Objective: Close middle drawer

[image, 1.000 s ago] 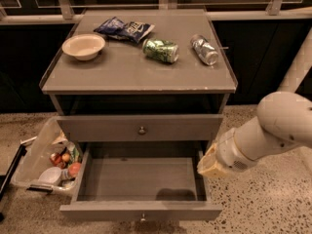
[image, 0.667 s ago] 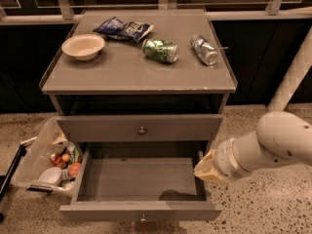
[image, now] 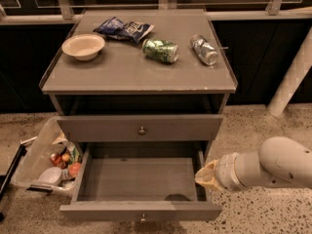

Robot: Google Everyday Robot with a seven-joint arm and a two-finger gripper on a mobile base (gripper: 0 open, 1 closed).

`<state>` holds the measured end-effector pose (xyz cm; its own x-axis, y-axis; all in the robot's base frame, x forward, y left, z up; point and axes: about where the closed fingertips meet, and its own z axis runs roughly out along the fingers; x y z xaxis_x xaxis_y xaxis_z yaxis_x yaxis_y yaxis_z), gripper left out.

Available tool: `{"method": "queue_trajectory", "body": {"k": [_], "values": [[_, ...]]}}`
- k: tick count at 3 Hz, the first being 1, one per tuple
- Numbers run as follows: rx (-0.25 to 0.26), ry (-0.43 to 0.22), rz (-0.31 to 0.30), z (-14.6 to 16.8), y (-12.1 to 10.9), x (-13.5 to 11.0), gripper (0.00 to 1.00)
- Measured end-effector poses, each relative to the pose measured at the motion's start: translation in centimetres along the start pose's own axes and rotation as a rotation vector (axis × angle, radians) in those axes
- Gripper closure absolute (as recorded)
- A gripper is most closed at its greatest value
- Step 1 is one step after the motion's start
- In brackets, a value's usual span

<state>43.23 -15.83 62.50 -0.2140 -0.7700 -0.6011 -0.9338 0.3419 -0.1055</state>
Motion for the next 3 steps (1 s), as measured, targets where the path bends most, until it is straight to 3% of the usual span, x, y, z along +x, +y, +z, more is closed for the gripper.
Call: {"method": "queue_trajectory", "body": {"k": [1, 3], "values": [[-0.035, -0.024, 0.05, 2.2, 2.1, 1.2, 1.0], [-0.043, -0.058, 0.092, 8.9, 5.1, 5.1, 1.0]]}}
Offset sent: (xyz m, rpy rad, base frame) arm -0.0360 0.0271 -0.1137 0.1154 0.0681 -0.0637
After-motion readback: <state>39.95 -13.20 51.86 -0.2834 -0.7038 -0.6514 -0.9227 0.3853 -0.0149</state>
